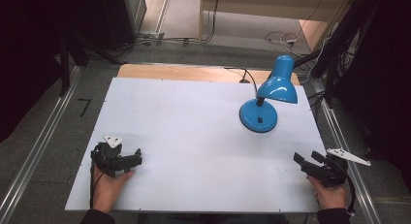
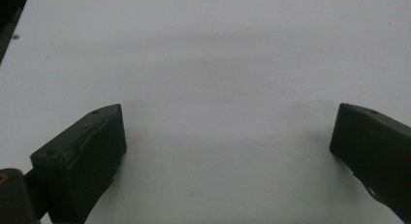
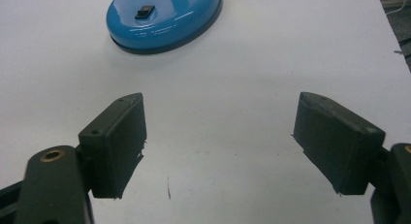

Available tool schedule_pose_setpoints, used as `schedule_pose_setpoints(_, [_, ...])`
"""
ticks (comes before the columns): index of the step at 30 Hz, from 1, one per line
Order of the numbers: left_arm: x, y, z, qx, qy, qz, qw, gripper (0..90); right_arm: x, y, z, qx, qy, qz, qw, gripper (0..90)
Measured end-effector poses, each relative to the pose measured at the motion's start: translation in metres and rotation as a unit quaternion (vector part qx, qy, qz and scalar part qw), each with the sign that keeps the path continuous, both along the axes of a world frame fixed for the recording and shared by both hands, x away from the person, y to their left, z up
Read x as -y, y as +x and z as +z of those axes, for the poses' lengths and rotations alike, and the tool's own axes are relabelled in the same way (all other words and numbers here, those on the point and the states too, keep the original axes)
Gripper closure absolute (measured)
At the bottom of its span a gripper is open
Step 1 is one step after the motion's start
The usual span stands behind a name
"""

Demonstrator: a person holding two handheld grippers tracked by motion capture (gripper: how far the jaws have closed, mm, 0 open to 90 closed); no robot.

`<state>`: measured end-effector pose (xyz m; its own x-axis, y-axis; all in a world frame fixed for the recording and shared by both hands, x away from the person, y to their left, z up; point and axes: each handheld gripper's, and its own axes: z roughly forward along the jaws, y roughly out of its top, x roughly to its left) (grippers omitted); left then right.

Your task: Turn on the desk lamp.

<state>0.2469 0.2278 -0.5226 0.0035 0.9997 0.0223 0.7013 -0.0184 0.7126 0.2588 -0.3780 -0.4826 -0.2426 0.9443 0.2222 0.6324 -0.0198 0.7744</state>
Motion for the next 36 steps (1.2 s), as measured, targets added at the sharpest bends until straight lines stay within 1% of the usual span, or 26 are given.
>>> schedule_pose_setpoints(1, [0.001,0.001,0.002,-0.009,-0.006,0.010,0.9999,0.3,0.000,0.000,0.000,0.001,0.000,0.001,1.0000,17.5])
schedule_pose_setpoints(2, [0.003,0.001,0.004,-0.010,-0.010,0.016,0.9998,1.9,0.000,0.000,0.000,0.001,0.000,0.000,1.0000,17.5])
schedule_pose_setpoints(3, [0.003,0.001,0.004,-0.010,-0.010,0.016,0.9998,2.1,0.000,0.000,0.000,0.001,-0.001,0.001,1.0000,17.5])
schedule_pose_setpoints(4, [0.004,-0.001,0.012,0.011,-0.050,0.015,0.9986,2.1,0.000,0.000,0.000,0.002,0.000,0.001,1.0000,17.5])
schedule_pose_setpoints(5, [0.005,-0.004,0.017,0.032,-0.063,0.007,0.9975,2.1,0.000,0.000,0.000,0.002,-0.001,0.000,1.0000,17.5])
schedule_pose_setpoints(6, [0.007,-0.007,0.023,0.052,-0.063,0.003,0.9967,2.1,0.000,0.000,0.000,0.003,-0.001,0.000,1.0000,17.5])
schedule_pose_setpoints(7, [0.007,-0.007,0.023,0.052,-0.063,0.003,0.9967,2.1,-0.001,0.000,0.000,0.003,-0.001,0.000,1.0000,17.5])
schedule_pose_setpoints(8, [0.010,-0.013,0.031,0.079,-0.064,0.000,0.9949,2.1,-0.001,0.000,0.000,0.003,-0.002,0.000,1.0000,17.5])
schedule_pose_setpoints(10, [0.011,-0.018,0.036,0.092,-0.073,0.001,0.9930,2.1,0.000,0.000,0.000,0.002,-0.001,-0.002,1.0000,17.5])
schedule_pose_setpoints(11, [0.011,-0.020,0.037,0.096,-0.073,0.002,0.9927,2.1,0.000,0.000,0.000,0.002,0.001,-0.002,1.0000,17.5])
schedule_pose_setpoints(16, [0.012,-0.024,0.039,0.101,-0.069,0.002,0.9925,2.2,0.000,0.000,0.001,0.004,-0.001,-0.002,1.0000,17.5])
schedule_pose_setpoints(17, [0.013,-0.025,0.040,0.106,-0.064,0.004,0.9923,2.2,-0.001,0.000,0.001,0.004,-0.003,0.000,1.0000,17.6])
schedule_pose_setpoints(20, [0.014,-0.026,0.040,0.111,-0.064,0.004,0.9918,2.2,-0.003,0.001,0.001,0.002,-0.003,0.002,1.0000,17.6])
schedule_pose_setpoints(23, [0.013,-0.027,0.041,0.112,-0.065,0.007,0.9916,2.1,-0.005,0.003,0.000,0.005,-0.007,0.007,0.9999,17.6])
schedule_pose_setpoints(29, [0.012,-0.027,0.041,0.113,-0.067,0.007,0.9914,2.1,-0.012,0.007,0.000,0.002,-0.011,0.010,0.9999,17.6])
schedule_pose_setpoints(32, [0.011,-0.027,0.041,0.114,-0.066,0.007,0.9913,2.2,-0.017,0.009,0.000,0.003,-0.016,0.018,0.9997,17.7])
schedule_pose_setpoints(36, [0.010,-0.027,0.041,0.113,-0.066,0.011,0.9913,2.2,-0.023,0.011,0.001,0.003,-0.017,0.023,0.9996,17.7])
